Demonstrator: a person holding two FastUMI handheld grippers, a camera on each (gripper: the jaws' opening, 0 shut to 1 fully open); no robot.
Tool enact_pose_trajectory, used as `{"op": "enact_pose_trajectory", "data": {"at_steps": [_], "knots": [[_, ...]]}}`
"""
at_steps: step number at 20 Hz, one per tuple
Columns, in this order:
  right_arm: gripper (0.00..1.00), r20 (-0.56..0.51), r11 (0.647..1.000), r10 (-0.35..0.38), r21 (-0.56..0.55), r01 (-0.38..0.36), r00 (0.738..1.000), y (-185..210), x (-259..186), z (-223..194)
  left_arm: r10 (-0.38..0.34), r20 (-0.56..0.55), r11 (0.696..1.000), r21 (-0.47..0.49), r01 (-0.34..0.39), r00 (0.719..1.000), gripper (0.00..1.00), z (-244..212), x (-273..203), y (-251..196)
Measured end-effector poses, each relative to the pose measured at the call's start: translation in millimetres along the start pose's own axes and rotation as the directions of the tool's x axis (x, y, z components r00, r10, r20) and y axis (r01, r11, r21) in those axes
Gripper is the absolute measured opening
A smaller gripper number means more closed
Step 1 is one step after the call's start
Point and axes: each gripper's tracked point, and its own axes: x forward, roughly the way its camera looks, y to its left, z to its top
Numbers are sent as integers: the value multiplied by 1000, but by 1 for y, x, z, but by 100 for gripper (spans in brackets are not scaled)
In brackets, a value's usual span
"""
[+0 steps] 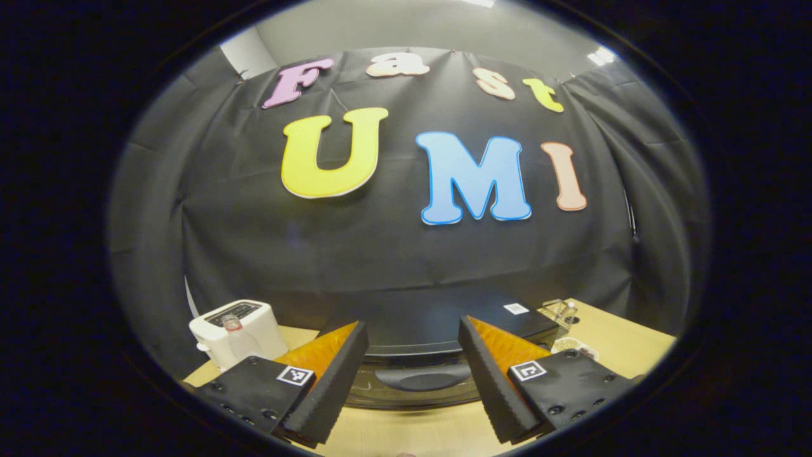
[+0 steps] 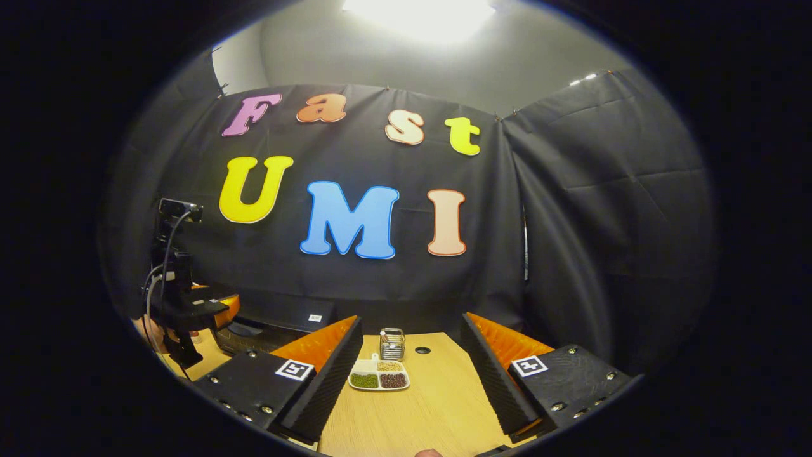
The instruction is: Open the electric oven with the left hand, put the food in, and close the electric oven.
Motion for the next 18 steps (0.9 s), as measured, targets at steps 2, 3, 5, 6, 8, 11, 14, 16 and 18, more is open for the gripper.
{"op": "enact_pose_trajectory", "data": {"at_steps": [2, 3, 5, 6, 8, 11, 14, 16, 18], "knots": [[98, -4, 1000, -28, -13, 28, 1000, -2, -2, 1, -16, -21, 1000, -1, 16, 1000, 100, -15, 15, -4], [98, -4, 999, -41, -22, 41, 999, -3, -2, 1, -22, -30, 1000, -3, 22, 999, 100, -23, 21, -5], [98, -14, 997, -56, -46, 55, 998, -3, -5, -1, -25, -49, 1000, -9, 25, 998, 91, -37, 31, -6], [98, -22, 997, -62, -56, 61, 998, -4, -6, -2, -22, -58, 1000, -9, 21, 998, 91, -43, 33, -5], [98, -29, 995, -73, -67, 71, 997, -8, -7, -3, -14, -72, 1000, -15, 13, 997, 91, -55, 40, -6], [98, -29, 994, -82, -78, 79, 996, -12, -9, -2, 1, -64, 1000, 6, 0, 998, 100, -59, 41, -5], [98, -26, 994, -74, -76, 72, 997, -14, -9, -1, 9, -60, 1000, 4, -9, 998, 92, -62, 34, -6], [98, -23, 996, -62, -62, 60, 998, -14, -8, 0, 12, -66, 1000, -2, -12, 998, 97, -66, 20, -7], [98, -21, 998, -41, -52, 40, 999, -12, -9, 0, 14, -68, 1000, 7, -14, 998, 97, -70, 7, -9]]}}
